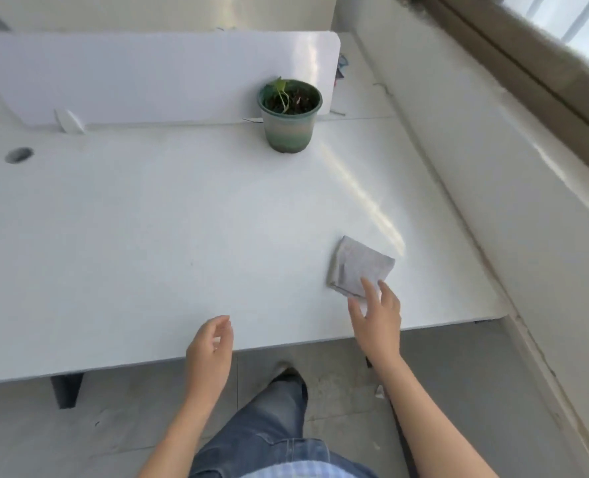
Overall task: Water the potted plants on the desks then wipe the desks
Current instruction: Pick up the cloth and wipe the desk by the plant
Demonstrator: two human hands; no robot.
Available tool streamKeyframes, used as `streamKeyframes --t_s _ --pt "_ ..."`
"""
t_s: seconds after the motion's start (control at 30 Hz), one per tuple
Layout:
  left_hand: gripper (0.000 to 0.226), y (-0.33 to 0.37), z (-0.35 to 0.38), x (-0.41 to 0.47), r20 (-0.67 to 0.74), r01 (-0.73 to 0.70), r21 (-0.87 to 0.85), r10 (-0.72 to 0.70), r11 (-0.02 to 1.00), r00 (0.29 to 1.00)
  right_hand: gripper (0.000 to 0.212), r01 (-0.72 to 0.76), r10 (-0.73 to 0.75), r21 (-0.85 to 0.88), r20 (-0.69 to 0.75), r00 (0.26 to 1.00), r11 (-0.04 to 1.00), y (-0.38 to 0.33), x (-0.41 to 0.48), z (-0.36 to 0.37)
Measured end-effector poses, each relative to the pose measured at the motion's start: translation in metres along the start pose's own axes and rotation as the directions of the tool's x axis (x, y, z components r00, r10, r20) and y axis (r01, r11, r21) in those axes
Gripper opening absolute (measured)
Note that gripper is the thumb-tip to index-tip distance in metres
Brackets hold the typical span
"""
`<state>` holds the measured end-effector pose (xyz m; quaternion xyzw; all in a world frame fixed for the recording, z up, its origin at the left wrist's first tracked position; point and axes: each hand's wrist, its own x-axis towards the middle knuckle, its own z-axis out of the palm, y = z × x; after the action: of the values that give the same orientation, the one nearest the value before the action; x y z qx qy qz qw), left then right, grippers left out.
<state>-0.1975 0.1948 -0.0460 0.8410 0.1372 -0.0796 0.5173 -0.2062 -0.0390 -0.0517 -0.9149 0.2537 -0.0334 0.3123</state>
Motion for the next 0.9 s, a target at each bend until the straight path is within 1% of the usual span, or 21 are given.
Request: streamKeyframes --t_s 0.03,0.1,0.17,0.27,0.37,0.4,0.47,0.53,0.63,0.77,0.9 --pt "0.025 0.008 0.003 0.016 -0.022 -0.031 0.04 0.032 0.999 0.999 0.049 -0.013 0.014 -0.065 0.009 1.0 0.998 -0.004 0.021 0.003" --pt "0.031 0.019 0.012 0.049 -0.04 -0.094 0.172 0.103 0.981 0.994 0.054 -0.046 0.062 -0.204 0.073 0.995 0.978 -0.008 0.054 0.012" --pt "0.038 0.025 0.022 0.084 -0.02 -0.143 0.328 0.158 0.934 0.987 0.057 -0.036 0.084 -0.32 0.14 0.987 0.947 -0.009 0.073 0.025" --pt "0.045 0.03 0.041 0.126 0.001 -0.132 0.474 0.149 0.871 0.989 0.062 -0.015 0.107 -0.41 0.202 0.973 0.912 -0.008 0.081 0.043" --pt "0.053 0.036 0.061 0.155 0.025 -0.118 0.565 0.126 0.817 0.992 0.076 0.002 0.104 -0.45 0.209 0.972 0.893 -0.008 0.099 0.045" --pt "0.055 0.036 0.068 0.165 0.035 -0.114 0.601 0.117 0.791 0.993 0.073 0.005 0.103 -0.452 0.214 0.971 0.892 -0.008 0.112 0.043" --pt "0.06 0.04 0.075 0.175 0.053 -0.074 0.675 0.051 0.734 0.997 0.063 -0.013 0.116 -0.445 0.204 0.972 0.896 -0.01 0.145 0.041" --pt "0.062 0.041 0.08 0.179 0.034 -0.034 0.72 0.013 0.693 0.999 0.061 -0.019 0.109 -0.455 0.171 0.979 0.89 -0.013 0.181 0.039" --pt "0.061 0.039 0.083 0.179 0.022 -0.01 0.751 -0.01 0.66 1.0 0.06 0.035 0.05 -0.473 0.167 0.985 0.88 -0.02 0.238 0.037" --pt "0.059 0.036 0.089 0.184 -0.052 0.029 0.785 0.019 0.619 0.998 0.061 0.146 -0.008 -0.499 0.269 0.963 0.854 -0.038 0.318 0.042" --pt "0.056 0.031 0.091 0.185 -0.117 0.042 0.79 0.082 0.612 0.99 0.062 0.302 -0.137 -0.483 0.347 0.928 0.822 -0.065 0.385 0.06"
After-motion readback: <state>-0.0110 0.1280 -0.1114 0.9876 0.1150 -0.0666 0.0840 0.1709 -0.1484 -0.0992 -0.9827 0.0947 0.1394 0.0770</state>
